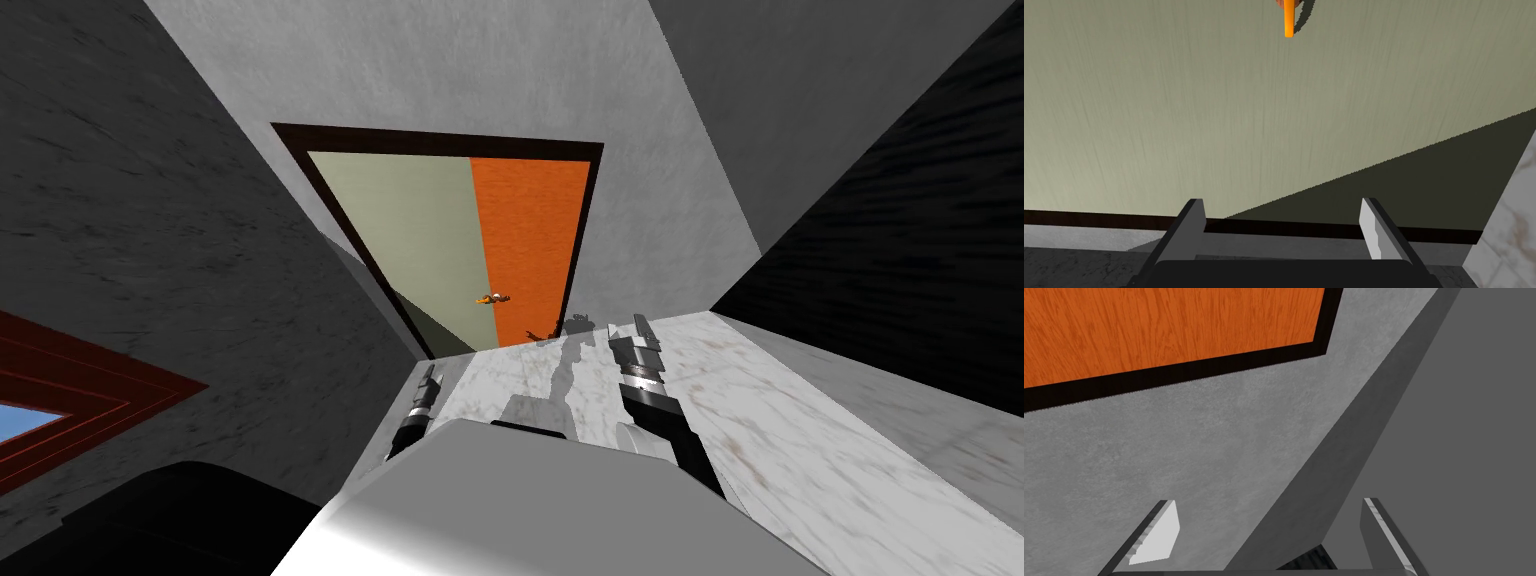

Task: Pull the door open

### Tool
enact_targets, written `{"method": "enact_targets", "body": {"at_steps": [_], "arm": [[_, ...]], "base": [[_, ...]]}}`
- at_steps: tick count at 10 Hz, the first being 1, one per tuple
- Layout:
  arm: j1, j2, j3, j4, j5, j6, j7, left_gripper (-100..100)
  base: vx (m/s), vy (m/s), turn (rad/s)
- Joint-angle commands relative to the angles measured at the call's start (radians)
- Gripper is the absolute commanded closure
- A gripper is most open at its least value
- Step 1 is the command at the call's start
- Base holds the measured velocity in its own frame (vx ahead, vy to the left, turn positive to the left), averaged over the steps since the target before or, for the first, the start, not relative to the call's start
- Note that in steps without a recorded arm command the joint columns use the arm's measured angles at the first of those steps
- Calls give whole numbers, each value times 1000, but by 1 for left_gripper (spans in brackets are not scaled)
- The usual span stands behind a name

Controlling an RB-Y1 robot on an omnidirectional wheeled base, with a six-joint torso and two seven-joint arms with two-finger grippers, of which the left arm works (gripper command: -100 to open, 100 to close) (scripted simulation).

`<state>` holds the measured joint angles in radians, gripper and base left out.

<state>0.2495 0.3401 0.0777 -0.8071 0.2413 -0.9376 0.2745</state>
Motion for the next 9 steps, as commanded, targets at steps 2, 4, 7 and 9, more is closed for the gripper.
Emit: {"method": "enact_targets", "body": {"at_steps": [2, 4, 7, 9], "arm": [[-9, -2, 1, 7, 6, 1, -7, -100], [-17, -4, 1, 13, 12, 3, -14, -100], [-27, -6, 2, 21, 20, 5, -22, -100], [-39, -9, 3, 30, 28, 7, -32, -100]], "base": [[-213, 18, -23], [-209, 31, -34], [-198, 22, -29], [-193, -2, -47]]}}
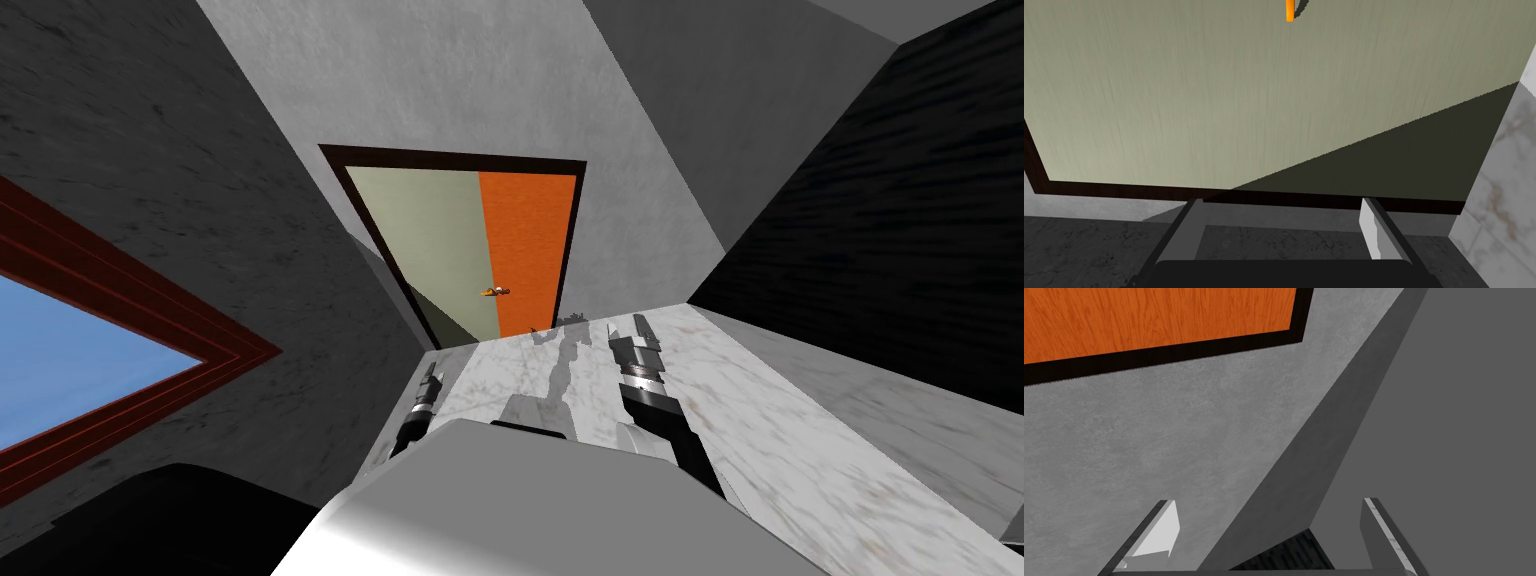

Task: Pull the door open

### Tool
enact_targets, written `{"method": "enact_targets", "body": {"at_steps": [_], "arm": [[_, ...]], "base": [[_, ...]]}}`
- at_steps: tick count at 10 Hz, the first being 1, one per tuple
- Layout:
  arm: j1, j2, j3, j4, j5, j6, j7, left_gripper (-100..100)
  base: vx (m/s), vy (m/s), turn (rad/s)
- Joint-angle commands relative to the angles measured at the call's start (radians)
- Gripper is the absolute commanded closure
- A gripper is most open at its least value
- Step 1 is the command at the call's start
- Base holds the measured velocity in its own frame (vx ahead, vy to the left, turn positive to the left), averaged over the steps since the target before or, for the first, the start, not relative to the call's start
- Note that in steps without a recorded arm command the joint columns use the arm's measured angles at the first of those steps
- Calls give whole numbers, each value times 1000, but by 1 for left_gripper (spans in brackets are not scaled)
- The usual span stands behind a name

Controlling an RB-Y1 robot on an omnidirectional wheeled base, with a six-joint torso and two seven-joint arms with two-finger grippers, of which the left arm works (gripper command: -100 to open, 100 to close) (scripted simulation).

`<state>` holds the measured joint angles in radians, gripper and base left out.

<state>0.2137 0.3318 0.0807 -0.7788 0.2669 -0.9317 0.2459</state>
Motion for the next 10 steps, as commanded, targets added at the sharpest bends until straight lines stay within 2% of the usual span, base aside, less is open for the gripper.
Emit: {"method": "enact_targets", "body": {"at_steps": [1, 6, 10], "arm": [[-8, -2, 1, 6, 6, 2, -8, -100], [-47, -11, 4, 35, 34, 10, -40, -100], [-120, -29, 11, 90, 88, 23, -100, -100]], "base": [[-173, -6, -41], [-198, 4, -65], [-166, 19, -149]]}}
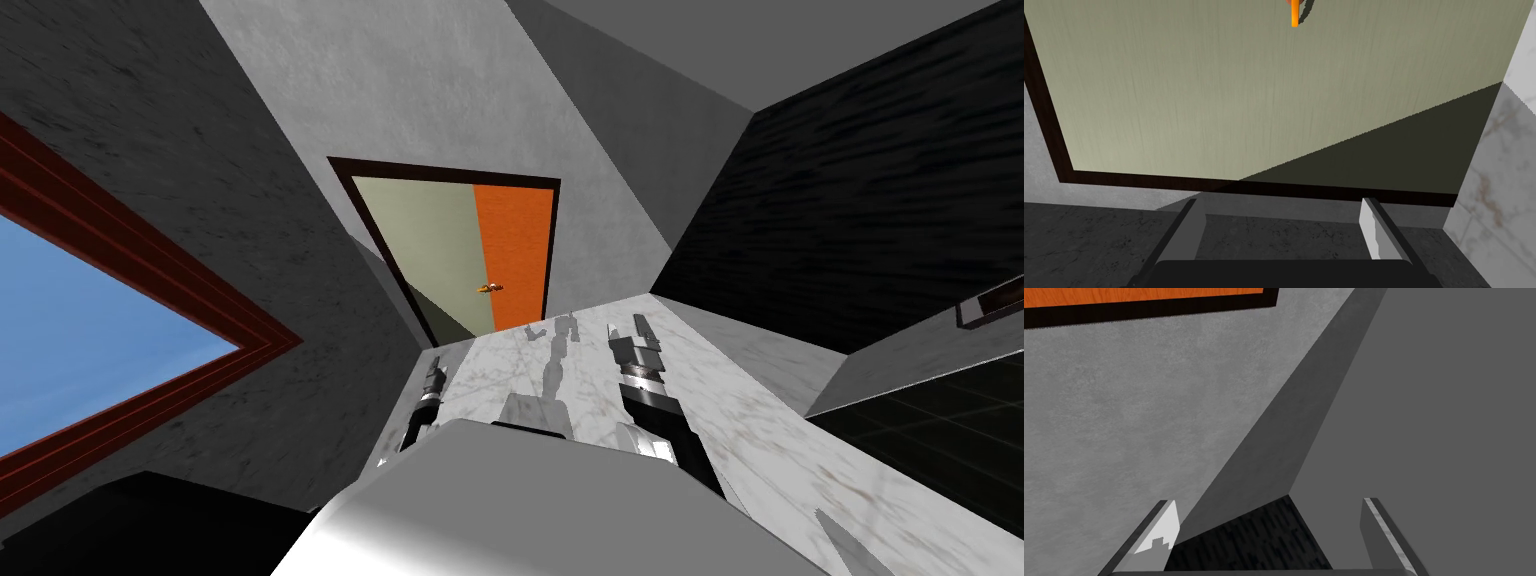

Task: Pull the door open

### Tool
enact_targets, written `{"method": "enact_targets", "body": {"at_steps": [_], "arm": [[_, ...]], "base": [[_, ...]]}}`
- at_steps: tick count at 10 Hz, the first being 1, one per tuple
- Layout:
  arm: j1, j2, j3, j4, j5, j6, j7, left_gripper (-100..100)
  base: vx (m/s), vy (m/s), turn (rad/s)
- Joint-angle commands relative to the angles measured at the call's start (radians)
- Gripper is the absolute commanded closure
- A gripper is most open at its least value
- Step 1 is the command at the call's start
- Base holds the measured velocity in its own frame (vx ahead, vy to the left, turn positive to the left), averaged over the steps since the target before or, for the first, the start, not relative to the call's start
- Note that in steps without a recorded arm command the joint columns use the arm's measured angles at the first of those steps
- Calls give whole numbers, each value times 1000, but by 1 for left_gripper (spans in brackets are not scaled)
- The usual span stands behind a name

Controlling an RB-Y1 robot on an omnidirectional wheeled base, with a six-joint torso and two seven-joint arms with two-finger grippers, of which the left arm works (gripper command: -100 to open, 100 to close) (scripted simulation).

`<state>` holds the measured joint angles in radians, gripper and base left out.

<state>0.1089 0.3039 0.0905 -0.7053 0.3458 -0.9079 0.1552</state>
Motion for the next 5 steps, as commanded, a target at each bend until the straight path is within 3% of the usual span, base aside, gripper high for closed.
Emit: {"method": "enact_targets", "body": {"at_steps": [1, 3, 5], "arm": [[-28, -4, 2, 26, 18, 2, -20, -100], [-51, -10, 4, 43, 35, 6, -40, -100], [-75, -16, 6, 61, 53, 11, -59, -100]], "base": [[20, 32, -134], [92, 32, -86], [185, 42, -83]]}}
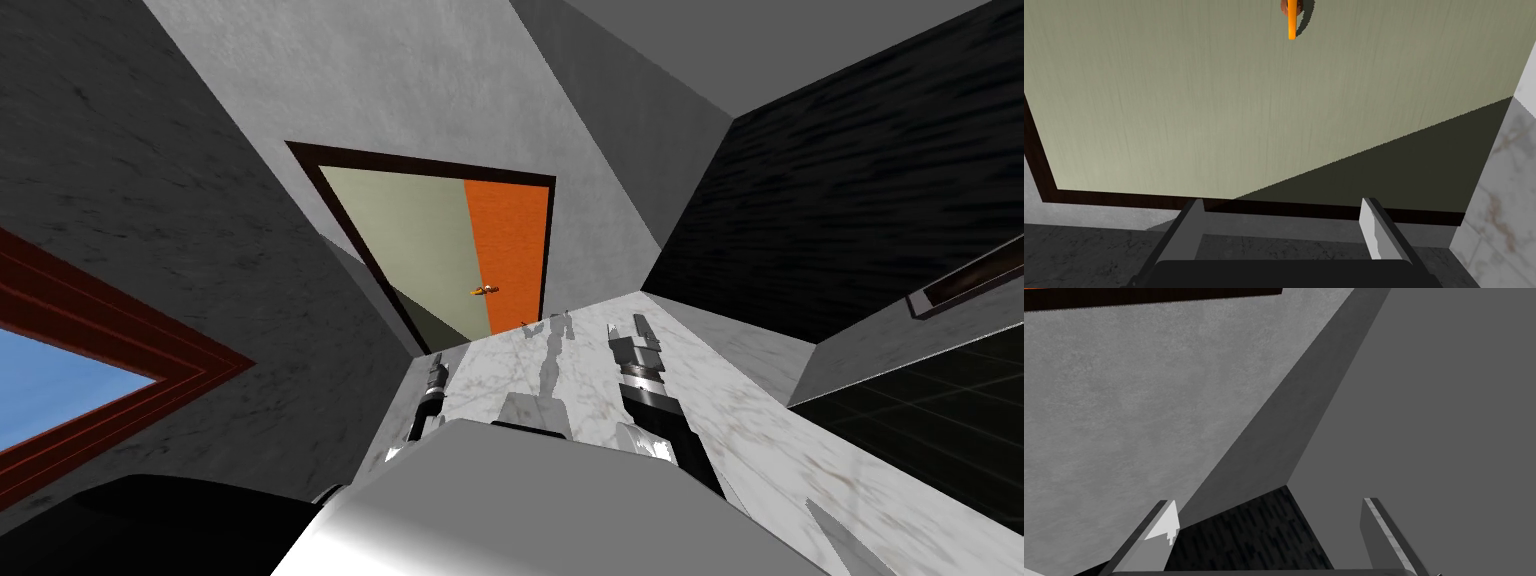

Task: Pull the door open

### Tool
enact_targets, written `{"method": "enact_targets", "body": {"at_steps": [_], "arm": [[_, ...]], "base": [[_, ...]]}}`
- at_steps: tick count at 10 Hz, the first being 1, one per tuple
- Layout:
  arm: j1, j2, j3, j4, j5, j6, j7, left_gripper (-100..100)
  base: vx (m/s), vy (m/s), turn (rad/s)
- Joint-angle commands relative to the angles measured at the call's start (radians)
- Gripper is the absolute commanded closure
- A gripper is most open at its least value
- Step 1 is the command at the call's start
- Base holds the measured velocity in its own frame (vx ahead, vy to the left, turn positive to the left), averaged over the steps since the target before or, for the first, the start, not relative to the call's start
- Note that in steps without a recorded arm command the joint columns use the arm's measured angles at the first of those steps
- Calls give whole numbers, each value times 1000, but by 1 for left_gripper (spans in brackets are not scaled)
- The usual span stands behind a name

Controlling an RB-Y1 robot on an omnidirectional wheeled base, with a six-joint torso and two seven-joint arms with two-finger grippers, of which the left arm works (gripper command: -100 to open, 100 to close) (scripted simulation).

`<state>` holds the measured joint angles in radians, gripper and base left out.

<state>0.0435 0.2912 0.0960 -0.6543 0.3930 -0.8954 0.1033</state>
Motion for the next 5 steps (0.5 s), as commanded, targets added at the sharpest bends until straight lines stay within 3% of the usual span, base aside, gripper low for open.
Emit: {"method": "enact_targets", "body": {"at_steps": [1, 5], "arm": [[-18, -5, 1, 16, 11, 0, -14, -100], [-48, -12, 4, 39, 33, 5, -39, -100]], "base": [[183, 58, -70], [188, 54, -48]]}}
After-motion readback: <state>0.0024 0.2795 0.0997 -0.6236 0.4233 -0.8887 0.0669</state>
